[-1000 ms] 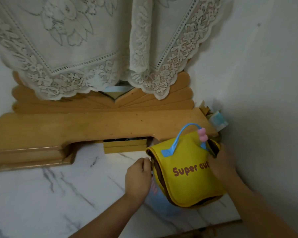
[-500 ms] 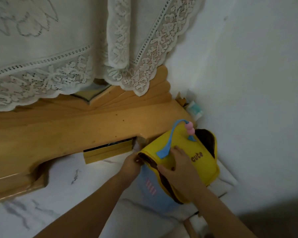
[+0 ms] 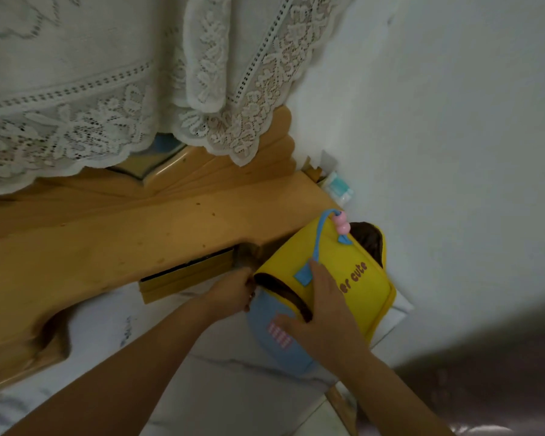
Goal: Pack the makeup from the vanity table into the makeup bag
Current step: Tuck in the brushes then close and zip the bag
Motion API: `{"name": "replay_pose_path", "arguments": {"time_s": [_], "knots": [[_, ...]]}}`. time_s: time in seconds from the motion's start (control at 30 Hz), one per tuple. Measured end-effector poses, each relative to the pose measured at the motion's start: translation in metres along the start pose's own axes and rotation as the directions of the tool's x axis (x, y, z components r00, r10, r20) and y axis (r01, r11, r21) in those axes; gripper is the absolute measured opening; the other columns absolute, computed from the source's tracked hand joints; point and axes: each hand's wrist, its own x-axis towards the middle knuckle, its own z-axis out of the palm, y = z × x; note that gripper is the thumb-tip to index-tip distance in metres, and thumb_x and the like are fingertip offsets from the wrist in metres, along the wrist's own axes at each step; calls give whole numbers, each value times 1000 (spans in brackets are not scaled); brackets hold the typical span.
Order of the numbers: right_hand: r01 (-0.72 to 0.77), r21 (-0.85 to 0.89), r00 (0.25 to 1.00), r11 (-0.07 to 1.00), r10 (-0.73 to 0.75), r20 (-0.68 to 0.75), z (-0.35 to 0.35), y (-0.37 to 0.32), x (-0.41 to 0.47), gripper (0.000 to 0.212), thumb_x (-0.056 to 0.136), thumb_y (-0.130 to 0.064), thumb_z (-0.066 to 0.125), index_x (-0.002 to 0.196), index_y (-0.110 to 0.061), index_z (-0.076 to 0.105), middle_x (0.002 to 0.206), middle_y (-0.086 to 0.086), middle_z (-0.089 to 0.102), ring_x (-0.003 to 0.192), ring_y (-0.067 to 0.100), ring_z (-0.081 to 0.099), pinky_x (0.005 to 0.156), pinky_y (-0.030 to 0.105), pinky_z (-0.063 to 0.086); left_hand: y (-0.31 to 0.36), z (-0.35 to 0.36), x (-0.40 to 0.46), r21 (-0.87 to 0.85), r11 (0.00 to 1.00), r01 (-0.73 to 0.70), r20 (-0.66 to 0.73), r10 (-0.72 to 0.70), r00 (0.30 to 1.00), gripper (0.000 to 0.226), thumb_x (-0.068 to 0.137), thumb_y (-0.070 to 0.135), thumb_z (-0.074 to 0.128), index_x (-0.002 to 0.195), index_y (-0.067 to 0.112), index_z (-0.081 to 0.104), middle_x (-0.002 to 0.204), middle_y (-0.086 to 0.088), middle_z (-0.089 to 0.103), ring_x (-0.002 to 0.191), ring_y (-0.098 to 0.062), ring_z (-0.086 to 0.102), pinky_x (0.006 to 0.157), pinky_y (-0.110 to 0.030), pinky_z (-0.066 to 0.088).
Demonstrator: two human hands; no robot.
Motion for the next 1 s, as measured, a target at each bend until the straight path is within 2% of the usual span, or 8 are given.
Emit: {"name": "replay_pose_path", "arguments": {"time_s": [0.07, 0.17, 0.4, 0.57, 0.67, 0.8, 0.93, 1.0], "knots": [[89, -147, 994, 985, -96, -41, 6, 0, -1, 77, 80, -39, 66, 145, -26, 27, 151, 18, 23, 137, 33, 31, 105, 38, 35, 2, -12, -7, 175, 983, -61, -9, 63, 998, 15, 96, 8, 40, 94, 6, 55, 92, -14, 59, 74, -24, 56, 62, -27, 41], [106, -270, 978, 957, -150, -147, 6, 5, 4, 44, 75, -35, 60, 116, -18, 63, 128, 29, 52, 105, 43, 61, 72, 43, 55, 13, -20, -16, 363, 920, -145, -15, 161, 987, 22, 96, 12, 41, 105, 2, 58, 108, -14, 63, 97, -27, 59, 65, -21, 33], [111, -406, 982, 907, -163, -95, -2, 13, 6, 32, 66, -36, 66, 93, -20, 75, 121, 30, 58, 85, 37, 70, 55, 32, 55, 32, -5, -27, 514, 819, -255, -71, 337, 939, 19, 93, 20, 45, 99, 5, 56, 104, -13, 63, 95, -26, 57, 64, -28, 31], [97, -408, 984, 908, -148, -95, -1, 16, 6, 32, 63, -41, 66, 87, -23, 76, 120, 27, 61, 78, 31, 71, 52, 29, 54, 26, 7, -31, 504, 819, -276, -109, 377, 920, 11, 96, 23, 41, 87, 16, 42, 98, -16, 63, 90, -30, 58, 64, -35, 31], [103, -350, 984, 931, -147, -101, 4, 18, 7, 30, 64, -38, 66, 88, -22, 75, 124, 28, 57, 83, 33, 70, 54, 33, 55, 20, 9, -29, 589, 773, -234, -87, 349, 933, 27, 98, 25, 35, 93, 7, 55, 103, -18, 62, 95, -31, 58, 71, -38, 37], [96, -207, 979, 974, -130, -155, 5, 19, 5, 36, 73, -37, 61, 100, -17, 72, 140, 26, 42, 104, 37, 64, 73, 39, 54, 37, 13, -39, 583, 756, -298, -65, 409, 910, 36, 98, 25, 35, 63, 17, 38, 82, -13, 59, 91, -30, 57, 66, -36, 30], [118, -104, 949, 987, -143, -281, 0, 23, -4, 40, 69, -26, 60, 107, -16, 68, 142, 25, 40, 121, 39, 53, 84, 38, 51, 62, 40, -51, 624, 634, -458, 40, 559, 828, 31, 100, 23, 32, 102, 7, 58, 103, -15, 65, 95, -28, 59, 74, -35, 36], [150, -52, 932, 987, -158, -325, -3, 29, -8, 27, 69, -24, 62, 95, -18, 69, 138, 26, 45, 119, 38, 54, 85, 27, 47, 63, 46, -53, 603, 599, -526, 97, 599, 795, 33, 100, 26, 30, 108, 8, 57, 103, -13, 66, 94, -26, 59, 69, -28, 32]]}}
